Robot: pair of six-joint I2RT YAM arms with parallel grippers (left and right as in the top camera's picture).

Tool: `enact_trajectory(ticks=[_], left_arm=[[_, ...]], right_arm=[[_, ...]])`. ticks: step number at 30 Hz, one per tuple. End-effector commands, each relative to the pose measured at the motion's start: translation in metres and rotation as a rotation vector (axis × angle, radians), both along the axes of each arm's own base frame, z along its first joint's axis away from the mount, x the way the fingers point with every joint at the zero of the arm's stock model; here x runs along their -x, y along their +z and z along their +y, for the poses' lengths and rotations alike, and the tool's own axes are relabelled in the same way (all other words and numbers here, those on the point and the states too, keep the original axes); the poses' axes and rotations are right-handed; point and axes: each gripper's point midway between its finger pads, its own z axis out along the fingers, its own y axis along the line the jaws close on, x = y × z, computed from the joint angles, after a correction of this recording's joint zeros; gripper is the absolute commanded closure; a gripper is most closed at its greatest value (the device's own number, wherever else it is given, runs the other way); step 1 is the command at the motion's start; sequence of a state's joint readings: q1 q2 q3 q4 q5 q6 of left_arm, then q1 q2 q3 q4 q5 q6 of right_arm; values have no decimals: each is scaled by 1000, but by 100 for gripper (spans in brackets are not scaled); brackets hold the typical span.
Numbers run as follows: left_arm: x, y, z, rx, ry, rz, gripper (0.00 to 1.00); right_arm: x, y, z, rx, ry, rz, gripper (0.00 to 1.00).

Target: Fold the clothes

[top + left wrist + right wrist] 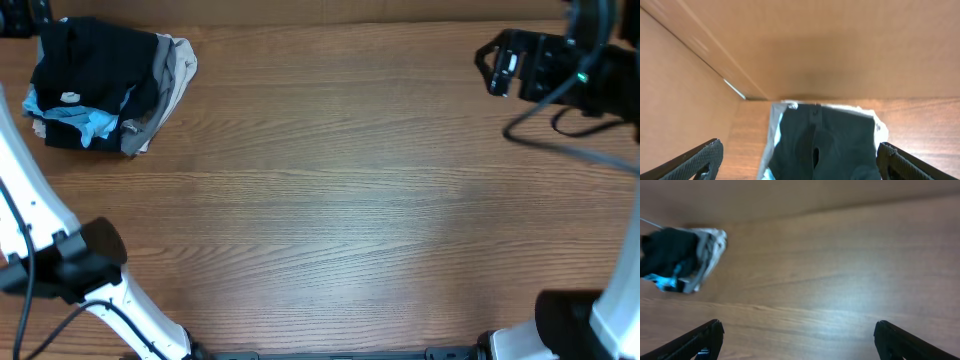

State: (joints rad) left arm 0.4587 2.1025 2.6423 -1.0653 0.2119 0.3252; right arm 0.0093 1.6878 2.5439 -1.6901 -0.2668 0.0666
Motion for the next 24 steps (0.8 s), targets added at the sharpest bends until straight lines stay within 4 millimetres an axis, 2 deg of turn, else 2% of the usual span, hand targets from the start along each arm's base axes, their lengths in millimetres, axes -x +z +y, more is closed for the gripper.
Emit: enact_trajectory(ticks=[1,5,7,13,16,24], left_arm=[[-4,-16,4,27,13,32,0],[-4,-22,3,36,13,51,0],[-3,-24,3,40,13,59,0],[-3,-25,3,41,13,62,0],[-3,-25,2,41,12,62,0],[-3,-25,2,41,12,62,0]], right_arm=[[32,36,14,-35,68,-121,0],[58,53,33,-113,161,-159,0],[63,56,33,-115,165,-171,0],[61,55,33,-113,164,-166,0],[58,52,25,-72,126,-168,0],[52,31,22,109,258,-187,0]])
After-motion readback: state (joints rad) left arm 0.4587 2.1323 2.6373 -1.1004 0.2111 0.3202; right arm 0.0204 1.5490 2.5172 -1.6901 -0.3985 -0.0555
